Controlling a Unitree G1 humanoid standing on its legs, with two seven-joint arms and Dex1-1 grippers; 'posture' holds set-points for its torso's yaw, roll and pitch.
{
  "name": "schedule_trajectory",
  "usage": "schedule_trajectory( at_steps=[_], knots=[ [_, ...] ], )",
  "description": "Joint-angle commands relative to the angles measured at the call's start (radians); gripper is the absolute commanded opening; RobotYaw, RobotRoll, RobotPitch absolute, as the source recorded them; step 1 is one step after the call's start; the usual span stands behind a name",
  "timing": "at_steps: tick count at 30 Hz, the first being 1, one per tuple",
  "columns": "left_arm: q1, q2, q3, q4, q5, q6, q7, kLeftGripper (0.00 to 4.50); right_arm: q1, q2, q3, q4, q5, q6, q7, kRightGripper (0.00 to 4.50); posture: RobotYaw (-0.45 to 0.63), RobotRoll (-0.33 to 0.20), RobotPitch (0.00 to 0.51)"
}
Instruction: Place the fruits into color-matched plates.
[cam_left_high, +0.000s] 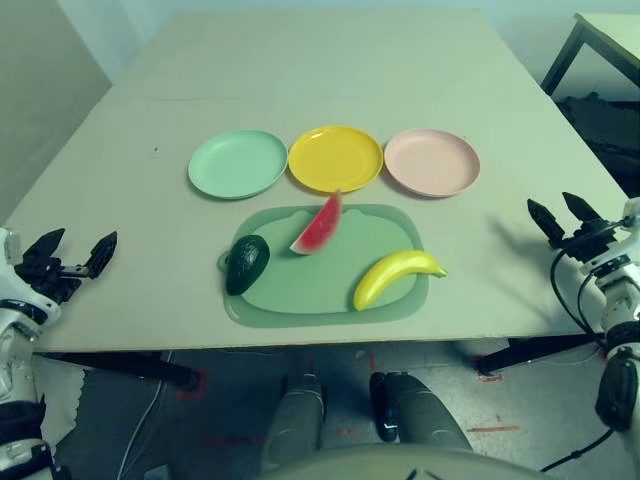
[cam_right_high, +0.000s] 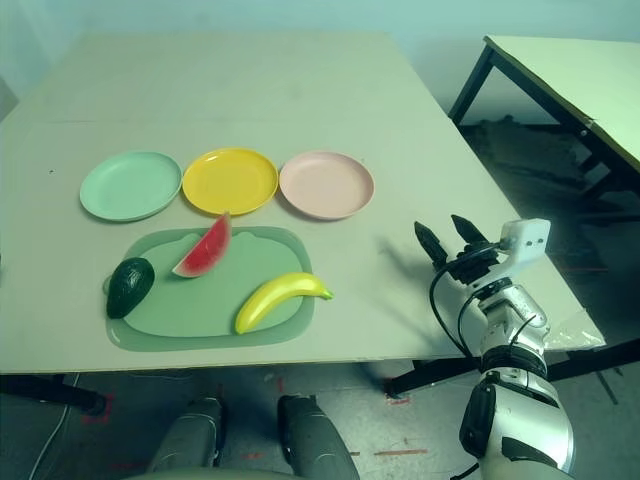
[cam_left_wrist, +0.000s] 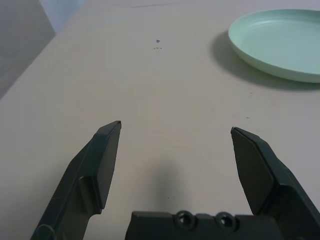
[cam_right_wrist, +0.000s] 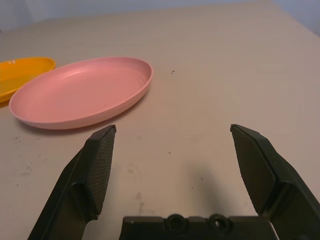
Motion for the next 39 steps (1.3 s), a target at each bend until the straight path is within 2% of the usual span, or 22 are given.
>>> schedule_trajectory(
  at_steps=[1,8,16,17,19,23,27,31,39],
  knots=[
    [-0.005,0.016,0.008,0.0,0.004,0.008,0.003,4.46,0.01,0.004,-0.007,0.006,0.0,-0.009,-0.007,4.5,0.1,0.0,0.148],
    [-0.034,0.017,-0.012,0.008,0.013,0.01,-0.004,4.46,0.024,-0.016,-0.016,-0.004,0.001,-0.013,-0.011,4.5,0.08,0.0,0.15],
    [-0.049,-0.023,-0.011,0.019,-0.008,0.008,-0.018,4.46,0.049,-0.041,-0.007,-0.052,-0.003,0.002,-0.027,4.5,0.04,0.0,0.151],
    [-0.042,-0.032,-0.018,0.007,-0.009,0.014,-0.027,4.46,0.055,-0.041,-0.003,-0.078,0.0,0.02,-0.027,4.5,0.05,0.0,0.168],
    [-0.034,-0.048,-0.018,-0.016,-0.037,0.031,-0.065,4.46,0.056,-0.043,0.017,-0.149,-0.012,0.07,-0.058,4.5,0.04,0.0,0.167],
    [0.02,-0.042,-0.045,-0.107,-0.093,0.074,-0.225,4.46,0.034,-0.091,0.106,-0.31,-0.143,0.146,-0.198,4.5,0.03,0.0,0.165],
    [0.101,-0.02,-0.106,-0.273,-0.16,0.122,-0.437,4.46,-0.011,-0.144,0.212,-0.474,-0.239,0.202,-0.196,4.5,0.04,0.0,0.167],
    [0.161,0.051,-0.118,-0.392,-0.211,0.154,-0.616,4.46,-0.158,-0.202,0.344,-0.594,-0.295,0.287,-0.073,4.5,0.05,0.0,0.168],
    [0.199,0.153,-0.083,-0.46,-0.215,0.096,-0.812,4.46,-0.402,-0.28,0.645,-0.727,-0.425,0.41,0.31,4.5,0.07,0.0,0.157]
  ],
)
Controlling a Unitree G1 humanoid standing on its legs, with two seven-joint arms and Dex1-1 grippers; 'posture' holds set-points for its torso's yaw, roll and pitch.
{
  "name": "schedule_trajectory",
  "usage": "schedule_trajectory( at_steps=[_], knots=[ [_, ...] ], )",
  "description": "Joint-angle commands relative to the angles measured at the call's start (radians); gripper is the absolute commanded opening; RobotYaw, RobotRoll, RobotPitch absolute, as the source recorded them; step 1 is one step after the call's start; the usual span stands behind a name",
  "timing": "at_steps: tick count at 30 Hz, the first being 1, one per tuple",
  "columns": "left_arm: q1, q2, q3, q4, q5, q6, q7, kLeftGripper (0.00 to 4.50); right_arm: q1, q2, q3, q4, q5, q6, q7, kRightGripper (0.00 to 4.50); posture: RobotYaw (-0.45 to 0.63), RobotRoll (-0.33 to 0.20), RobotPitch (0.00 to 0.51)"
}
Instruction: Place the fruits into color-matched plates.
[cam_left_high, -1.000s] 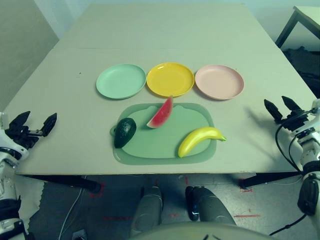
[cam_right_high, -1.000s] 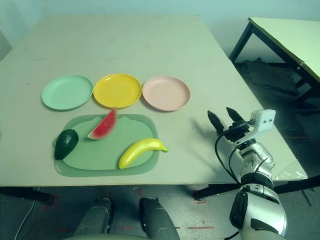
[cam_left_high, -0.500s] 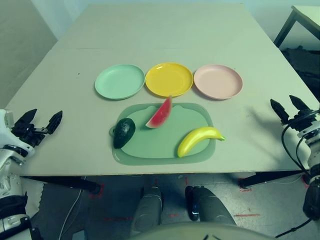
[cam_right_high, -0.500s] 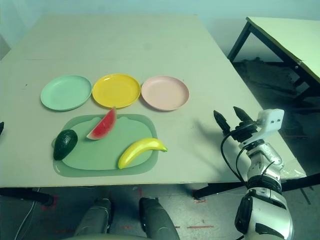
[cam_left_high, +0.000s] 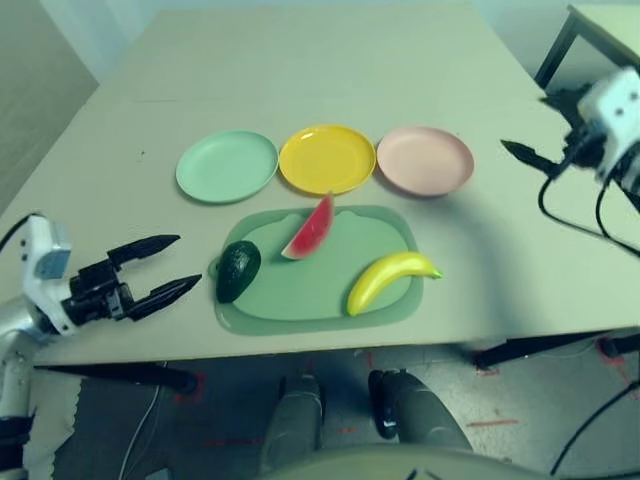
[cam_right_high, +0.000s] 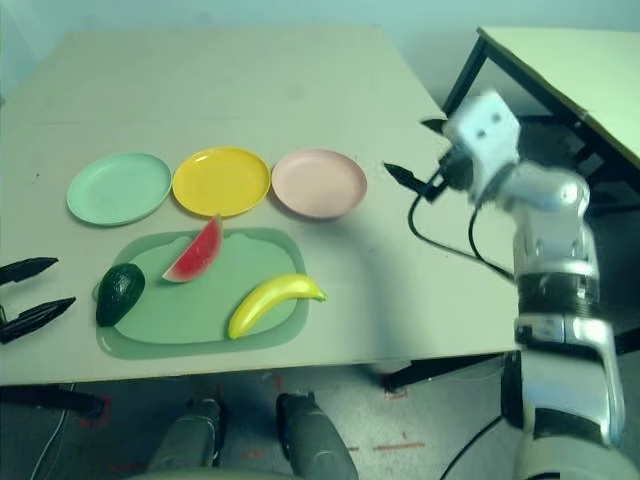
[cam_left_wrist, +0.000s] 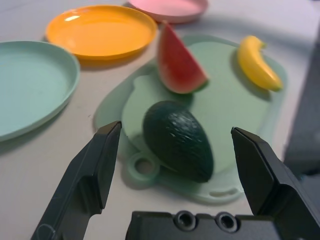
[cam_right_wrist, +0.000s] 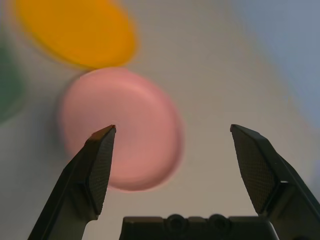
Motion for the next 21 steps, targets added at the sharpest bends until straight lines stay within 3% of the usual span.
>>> schedule_trajectory(
  at_steps=[1,9,21],
  knots=[
    [0.015,0.022,0.006,-0.033,0.006,-0.041,-0.074,4.46,-0.054,-0.031,0.126,-0.082,-0.062,0.079,0.177,4.5,0.07,0.0,0.155],
    [-0.015,0.017,-0.056,-0.065,0.027,-0.119,-0.164,4.46,-0.115,-0.046,0.274,-0.326,-0.126,0.178,0.403,4.5,0.08,0.0,0.151],
    [-0.046,-0.018,-0.135,0.003,0.075,-0.221,-0.174,4.46,-0.082,0.033,0.411,-0.684,-0.138,0.617,0.428,4.5,0.08,0.0,0.157]
  ],
)
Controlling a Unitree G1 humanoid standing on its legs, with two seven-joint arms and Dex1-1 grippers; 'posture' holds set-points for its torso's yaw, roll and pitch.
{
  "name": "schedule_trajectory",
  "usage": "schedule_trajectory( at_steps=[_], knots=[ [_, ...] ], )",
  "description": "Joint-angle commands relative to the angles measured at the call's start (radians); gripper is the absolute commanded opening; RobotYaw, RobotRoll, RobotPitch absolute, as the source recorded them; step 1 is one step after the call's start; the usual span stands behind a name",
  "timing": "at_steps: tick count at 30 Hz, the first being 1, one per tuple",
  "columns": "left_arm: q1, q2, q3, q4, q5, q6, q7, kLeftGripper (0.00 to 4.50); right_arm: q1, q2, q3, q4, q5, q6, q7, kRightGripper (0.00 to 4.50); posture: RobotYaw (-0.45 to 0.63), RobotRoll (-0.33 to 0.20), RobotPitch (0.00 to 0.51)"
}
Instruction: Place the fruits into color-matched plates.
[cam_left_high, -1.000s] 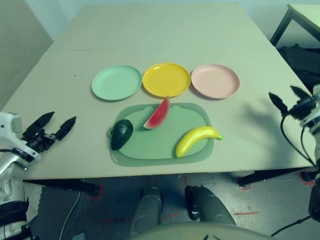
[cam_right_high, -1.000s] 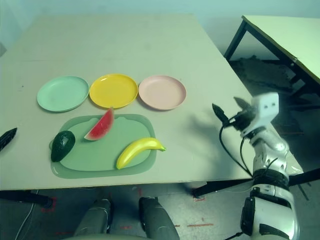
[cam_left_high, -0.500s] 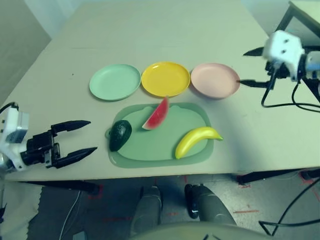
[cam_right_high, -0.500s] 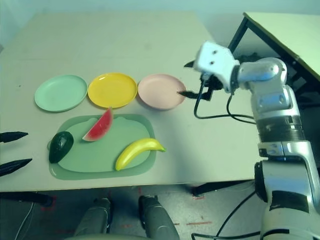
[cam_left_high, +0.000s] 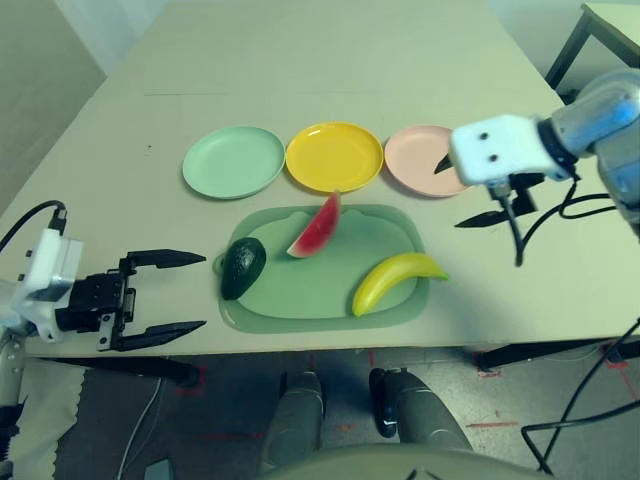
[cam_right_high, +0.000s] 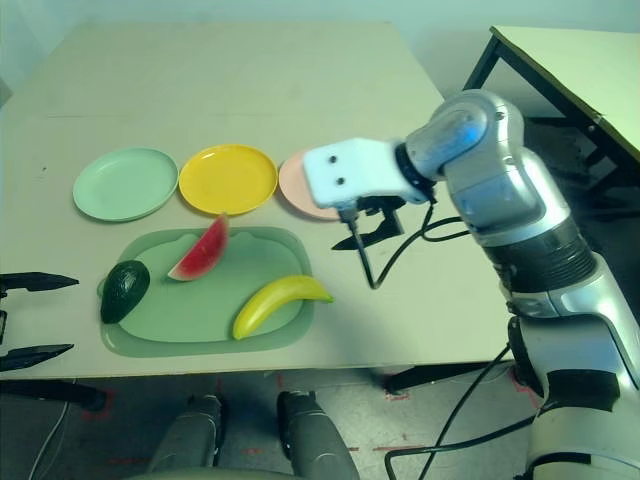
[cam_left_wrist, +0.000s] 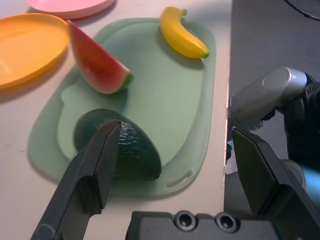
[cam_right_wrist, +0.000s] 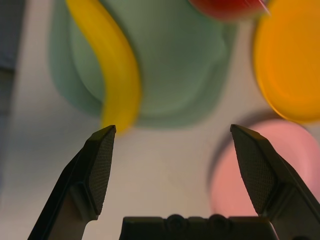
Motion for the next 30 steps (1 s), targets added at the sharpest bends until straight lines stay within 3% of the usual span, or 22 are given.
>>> schedule_trajectory(
  at_steps=[1,13,26,30],
  knots=[
    [-0.001,-0.007,-0.021,0.019,0.019,-0.029,-0.008,4.46,0.034,0.008,0.051,-0.061,-0.01,0.07,-0.012,4.5,0.08,0.0,0.157],
    [-0.043,-0.007,-0.045,0.069,0.027,-0.071,0.003,4.46,0.162,0.07,0.148,-0.017,-0.053,0.096,-0.112,4.5,0.1,0.0,0.162],
    [-0.054,0.024,-0.037,0.024,0.022,-0.047,0.017,4.46,0.177,0.179,0.186,0.071,-0.077,0.081,-0.204,4.5,0.1,0.0,0.172],
    [-0.073,0.02,-0.013,-0.026,-0.03,0.026,0.067,4.46,0.198,0.179,0.208,0.056,-0.08,0.072,-0.2,4.5,0.12,0.0,0.172]
  ],
)
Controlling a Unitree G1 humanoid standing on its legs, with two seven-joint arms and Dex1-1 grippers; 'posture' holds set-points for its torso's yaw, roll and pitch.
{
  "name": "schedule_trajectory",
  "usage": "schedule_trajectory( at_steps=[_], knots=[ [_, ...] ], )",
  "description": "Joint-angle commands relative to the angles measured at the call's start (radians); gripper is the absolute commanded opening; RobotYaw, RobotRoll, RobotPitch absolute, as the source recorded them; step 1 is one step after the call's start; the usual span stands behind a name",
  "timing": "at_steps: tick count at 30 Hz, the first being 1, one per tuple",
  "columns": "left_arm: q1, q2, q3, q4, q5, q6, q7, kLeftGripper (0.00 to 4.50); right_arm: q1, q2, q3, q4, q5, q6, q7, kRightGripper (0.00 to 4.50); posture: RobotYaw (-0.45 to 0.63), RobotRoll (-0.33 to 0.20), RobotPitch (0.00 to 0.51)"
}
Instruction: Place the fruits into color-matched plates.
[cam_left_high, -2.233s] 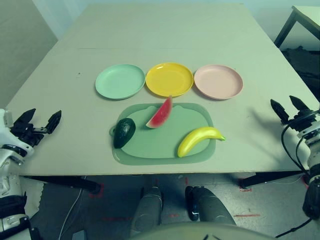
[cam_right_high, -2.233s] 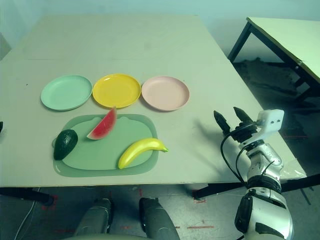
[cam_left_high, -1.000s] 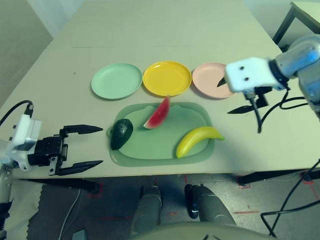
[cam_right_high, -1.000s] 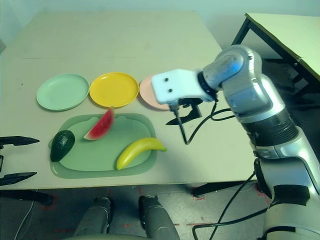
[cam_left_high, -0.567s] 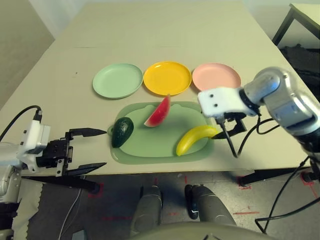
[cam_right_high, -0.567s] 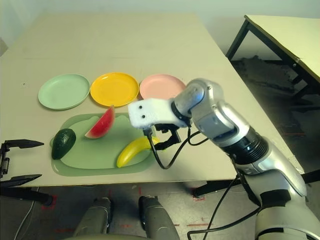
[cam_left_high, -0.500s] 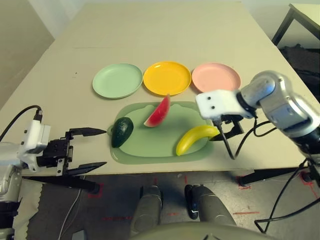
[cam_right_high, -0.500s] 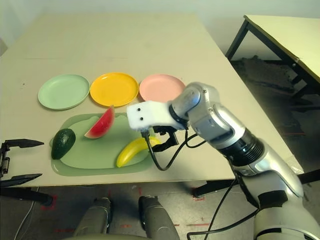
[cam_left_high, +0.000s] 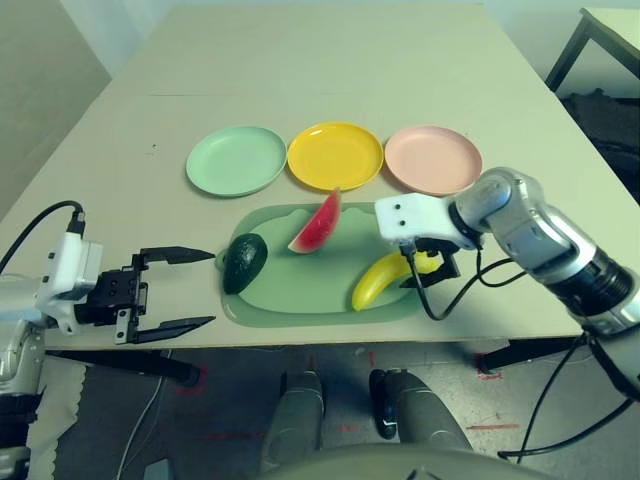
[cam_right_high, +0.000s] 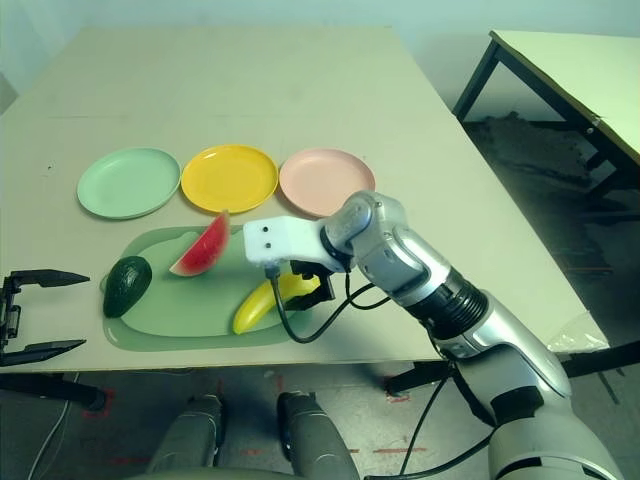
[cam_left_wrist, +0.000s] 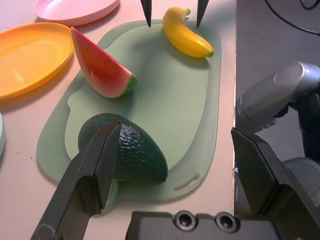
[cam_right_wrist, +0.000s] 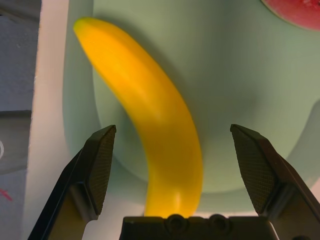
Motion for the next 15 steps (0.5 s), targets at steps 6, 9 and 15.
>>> schedule_trajectory(
  at_steps=[6,9,15],
  knots=[
    [-0.026,0.024,0.052,-0.146,-0.071,0.134,0.09,4.49,0.046,-0.034,0.051,-0.007,-0.036,-0.068,0.009,4.36,0.14,0.0,0.168],
    [-0.015,0.028,0.059,-0.17,-0.071,0.152,0.095,4.5,0.046,-0.028,0.054,0.033,-0.059,-0.112,-0.015,3.71,0.14,0.0,0.167],
    [0.017,0.028,0.044,-0.185,-0.063,0.16,0.07,4.5,0.042,-0.007,0.043,0.074,-0.074,-0.142,-0.034,1.75,0.13,0.0,0.167]
  ],
)
